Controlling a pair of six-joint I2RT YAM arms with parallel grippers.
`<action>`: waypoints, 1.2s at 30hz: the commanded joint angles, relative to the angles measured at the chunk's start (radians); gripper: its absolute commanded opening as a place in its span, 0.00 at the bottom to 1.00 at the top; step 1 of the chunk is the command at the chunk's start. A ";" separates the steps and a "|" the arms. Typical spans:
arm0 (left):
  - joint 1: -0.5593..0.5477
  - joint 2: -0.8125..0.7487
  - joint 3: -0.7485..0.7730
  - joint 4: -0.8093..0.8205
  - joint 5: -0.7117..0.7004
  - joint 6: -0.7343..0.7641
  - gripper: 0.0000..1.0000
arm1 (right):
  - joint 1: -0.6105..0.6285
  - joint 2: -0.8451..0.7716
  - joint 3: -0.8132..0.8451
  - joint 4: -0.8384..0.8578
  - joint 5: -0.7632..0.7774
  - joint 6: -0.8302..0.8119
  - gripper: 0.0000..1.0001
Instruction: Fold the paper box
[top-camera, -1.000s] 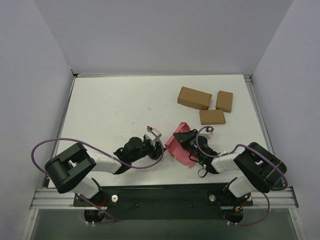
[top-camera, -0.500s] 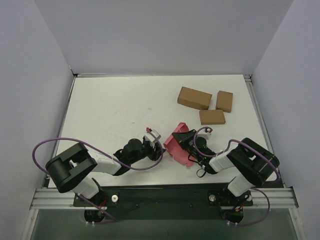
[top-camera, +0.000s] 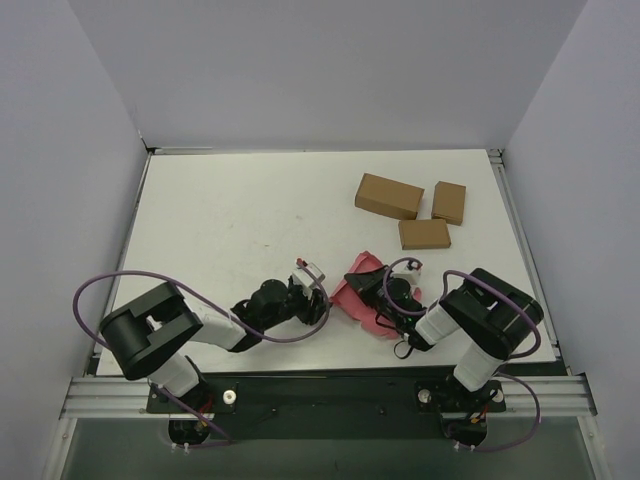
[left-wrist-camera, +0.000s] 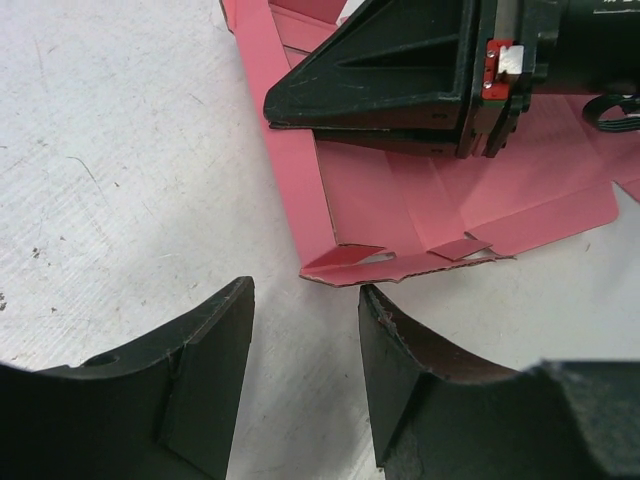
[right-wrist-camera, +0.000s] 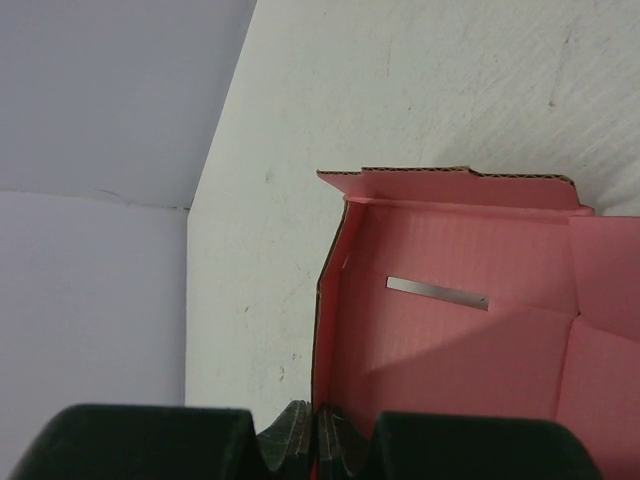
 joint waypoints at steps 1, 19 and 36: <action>0.014 -0.078 -0.003 0.054 0.004 -0.012 0.56 | 0.011 -0.029 0.042 0.198 -0.005 -0.053 0.00; 0.077 -0.097 -0.094 0.172 0.062 -0.041 0.61 | 0.027 -0.118 0.048 0.178 -0.009 -0.043 0.00; 0.029 -0.002 -0.048 0.224 0.070 -0.038 0.61 | 0.033 -0.100 0.042 0.261 -0.018 -0.042 0.00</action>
